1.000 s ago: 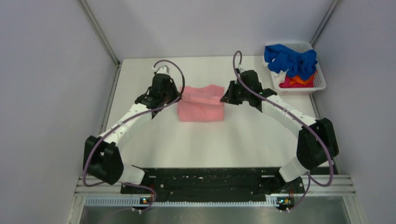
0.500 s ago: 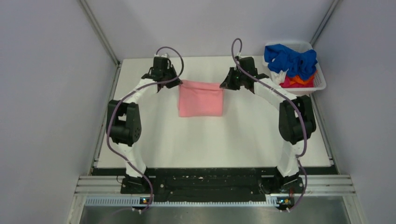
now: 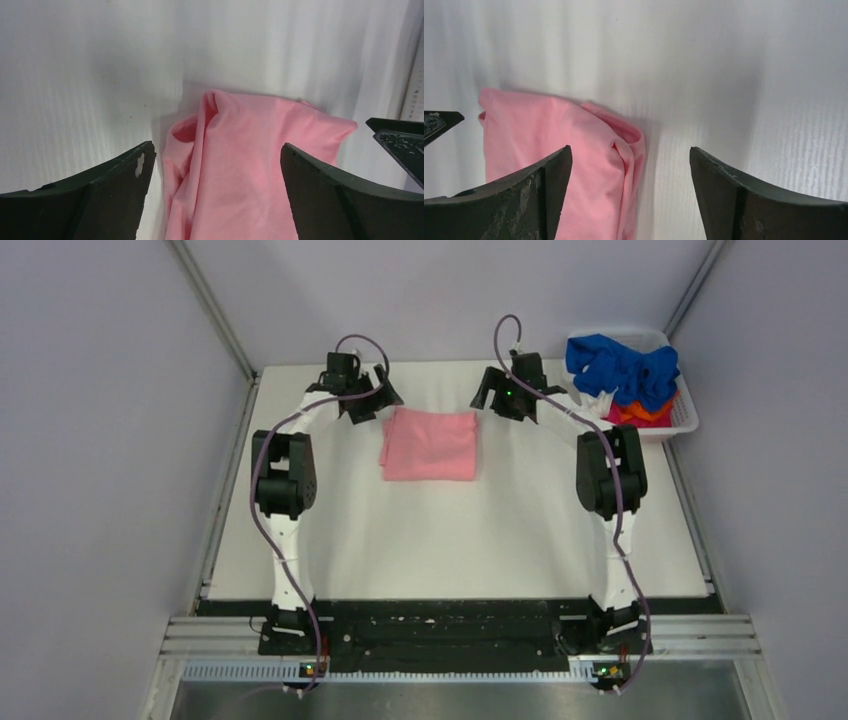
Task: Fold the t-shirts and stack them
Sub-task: Fold the long partially folded tshirt into a neat square, then put the neatly folded tshirt into the corner of the board with the left arm
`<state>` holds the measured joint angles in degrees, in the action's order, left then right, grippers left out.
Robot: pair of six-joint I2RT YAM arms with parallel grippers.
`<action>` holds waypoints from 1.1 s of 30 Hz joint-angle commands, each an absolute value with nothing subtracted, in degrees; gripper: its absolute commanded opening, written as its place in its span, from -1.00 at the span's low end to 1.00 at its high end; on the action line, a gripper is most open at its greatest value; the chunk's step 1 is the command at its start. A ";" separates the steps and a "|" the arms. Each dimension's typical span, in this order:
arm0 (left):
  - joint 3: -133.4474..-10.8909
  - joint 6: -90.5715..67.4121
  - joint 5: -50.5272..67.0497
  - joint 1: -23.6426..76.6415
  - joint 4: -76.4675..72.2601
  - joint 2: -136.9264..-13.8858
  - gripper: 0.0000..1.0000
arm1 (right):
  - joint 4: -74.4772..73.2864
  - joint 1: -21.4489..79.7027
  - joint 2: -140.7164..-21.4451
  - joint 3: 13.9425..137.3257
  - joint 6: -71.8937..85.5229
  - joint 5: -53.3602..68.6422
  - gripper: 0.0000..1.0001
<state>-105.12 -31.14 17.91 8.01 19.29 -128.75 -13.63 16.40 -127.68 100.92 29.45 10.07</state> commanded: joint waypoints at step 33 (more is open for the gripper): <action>-107.86 -17.84 -16.82 6.85 32.85 -126.77 -1.00 | -5.03 15.08 -88.76 62.52 22.44 3.01 0.97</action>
